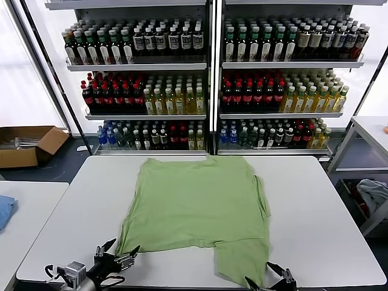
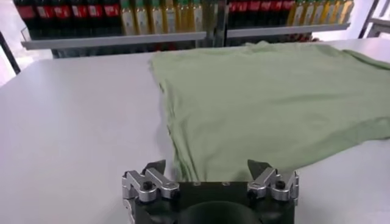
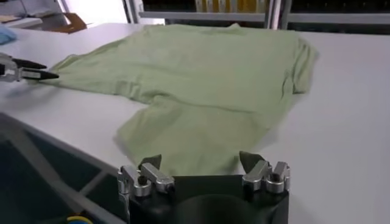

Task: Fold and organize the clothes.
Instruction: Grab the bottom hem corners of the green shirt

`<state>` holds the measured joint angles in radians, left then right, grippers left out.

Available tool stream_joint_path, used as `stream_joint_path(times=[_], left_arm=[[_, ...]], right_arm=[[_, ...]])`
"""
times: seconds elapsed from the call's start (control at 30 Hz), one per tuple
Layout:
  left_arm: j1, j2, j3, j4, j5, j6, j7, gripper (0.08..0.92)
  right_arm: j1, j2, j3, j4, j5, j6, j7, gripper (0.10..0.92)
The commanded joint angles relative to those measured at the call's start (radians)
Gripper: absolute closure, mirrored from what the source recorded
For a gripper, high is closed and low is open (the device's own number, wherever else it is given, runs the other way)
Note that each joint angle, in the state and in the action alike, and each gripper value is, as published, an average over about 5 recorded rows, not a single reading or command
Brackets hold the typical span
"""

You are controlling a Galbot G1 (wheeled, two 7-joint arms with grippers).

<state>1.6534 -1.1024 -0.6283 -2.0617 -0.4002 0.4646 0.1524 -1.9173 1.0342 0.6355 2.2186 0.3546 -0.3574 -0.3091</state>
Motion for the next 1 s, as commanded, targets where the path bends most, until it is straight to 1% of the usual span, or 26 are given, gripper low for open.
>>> stream_joint_path(times=[0.03,0.17,0.27,0.33,0.5,0.6,0.83,0.9,1.0], left_arm=[[-0.01,0.007,0.023,0.035,-0.024,0.029,-0.03,0.186],[-0.007,-0.004,0.025,0.047,-0.021,0.014,-0.026,0.268],[-0.003,-0.014,0.025,0.044,-0.018,0.003,-0.025,0.354],[-0.001,-0.018,0.025,0.039,-0.016,-0.001,-0.024,0.415],[0.004,-0.021,0.026,0.028,-0.008,-0.01,-0.018,0.562],[0.011,-0.021,0.026,0.017,-0.002,-0.014,-0.017,0.649],[0.075,-0.025,0.014,-0.051,0.043,-0.034,-0.018,0.847],[0.096,-0.027,0.006,-0.073,0.049,-0.038,-0.019,0.887],[0.124,-0.024,-0.012,-0.108,0.054,-0.04,-0.02,0.909]], right_arm=[[-0.02,-0.007,-0.024,0.009,-0.033,-0.004,0.0,0.482],[-0.013,-0.001,-0.026,0.001,-0.027,0.007,-0.002,0.603],[-0.008,0.005,-0.026,-0.003,-0.021,0.016,-0.004,0.69],[-0.005,0.008,-0.026,-0.007,-0.018,0.021,-0.004,0.733],[0.006,0.014,-0.027,-0.016,-0.014,0.037,-0.007,0.884],[0.007,0.015,-0.023,-0.015,-0.009,0.044,-0.009,0.919],[-0.089,-0.024,0.018,0.047,0.045,0.051,-0.021,0.919],[-0.116,-0.031,0.024,0.065,0.058,0.052,-0.024,0.919],[-0.148,-0.036,0.027,0.09,0.075,0.061,-0.033,0.919]])
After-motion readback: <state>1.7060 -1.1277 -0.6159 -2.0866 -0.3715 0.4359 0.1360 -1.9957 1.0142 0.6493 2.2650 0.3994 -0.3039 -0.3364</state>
